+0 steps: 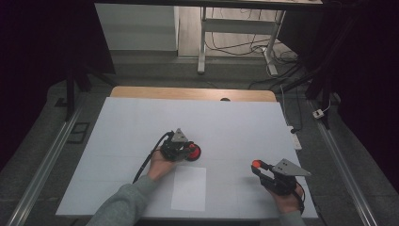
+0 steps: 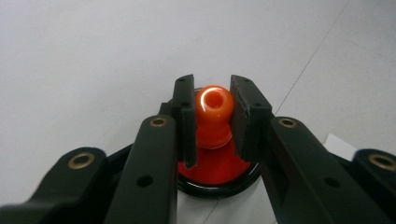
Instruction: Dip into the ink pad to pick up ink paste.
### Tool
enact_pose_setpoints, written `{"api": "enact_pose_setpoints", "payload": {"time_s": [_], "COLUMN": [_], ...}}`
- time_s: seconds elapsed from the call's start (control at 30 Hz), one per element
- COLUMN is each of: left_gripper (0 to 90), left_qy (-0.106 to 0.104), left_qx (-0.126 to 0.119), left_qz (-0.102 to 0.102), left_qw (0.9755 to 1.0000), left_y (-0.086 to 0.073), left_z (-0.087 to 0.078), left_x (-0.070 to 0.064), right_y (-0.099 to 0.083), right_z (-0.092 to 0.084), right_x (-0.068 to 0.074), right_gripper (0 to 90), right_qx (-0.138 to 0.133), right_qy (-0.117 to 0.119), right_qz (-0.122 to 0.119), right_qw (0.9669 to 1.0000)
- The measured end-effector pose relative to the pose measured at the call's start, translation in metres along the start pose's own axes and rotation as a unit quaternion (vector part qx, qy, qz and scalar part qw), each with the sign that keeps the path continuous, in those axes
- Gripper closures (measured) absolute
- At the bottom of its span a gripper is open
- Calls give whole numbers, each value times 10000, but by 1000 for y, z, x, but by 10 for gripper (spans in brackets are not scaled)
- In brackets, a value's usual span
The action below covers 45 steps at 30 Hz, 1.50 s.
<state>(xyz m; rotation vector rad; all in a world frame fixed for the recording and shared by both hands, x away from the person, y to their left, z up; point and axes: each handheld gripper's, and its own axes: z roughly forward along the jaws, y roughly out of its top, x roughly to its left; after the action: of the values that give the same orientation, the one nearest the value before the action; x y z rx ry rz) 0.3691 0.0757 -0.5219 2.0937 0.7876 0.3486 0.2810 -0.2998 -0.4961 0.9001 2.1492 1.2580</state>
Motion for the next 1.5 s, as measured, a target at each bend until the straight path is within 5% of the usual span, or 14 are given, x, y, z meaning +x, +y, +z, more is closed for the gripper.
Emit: {"api": "enact_pose_setpoints", "payload": {"time_s": [0.2, 0.43, 0.8, 1.27, 1.5], "left_gripper": [727, 726, 726, 726, 726], "left_qy": [-206, -385, -536, -808, -1001], "left_qx": [-578, -516, -458, -482, -579], "left_qz": [-144, -172, 133, 171, 16], "left_qw": [9980, 9978, 9974, 9954, 9933], "left_y": [14, 17, 20, 19, 16], "left_z": [-25, -29, -44, -60, -70], "left_x": [1, -3, -11, -15, -14], "right_y": [0, 0, 0, -1, -1], "right_z": [0, 0, 1, 1, 2], "right_x": [-1, 0, 0, -1, -1], "right_gripper": [646, 646, 646, 646, 646], "right_qx": [-2, 0, 20, 33, 48], "right_qy": [32, 37, 48, 46, 50], "right_qz": [8, 1, 3, 18, 5], "right_qw": [10000, 10000, 10000, 10000, 10000]}}
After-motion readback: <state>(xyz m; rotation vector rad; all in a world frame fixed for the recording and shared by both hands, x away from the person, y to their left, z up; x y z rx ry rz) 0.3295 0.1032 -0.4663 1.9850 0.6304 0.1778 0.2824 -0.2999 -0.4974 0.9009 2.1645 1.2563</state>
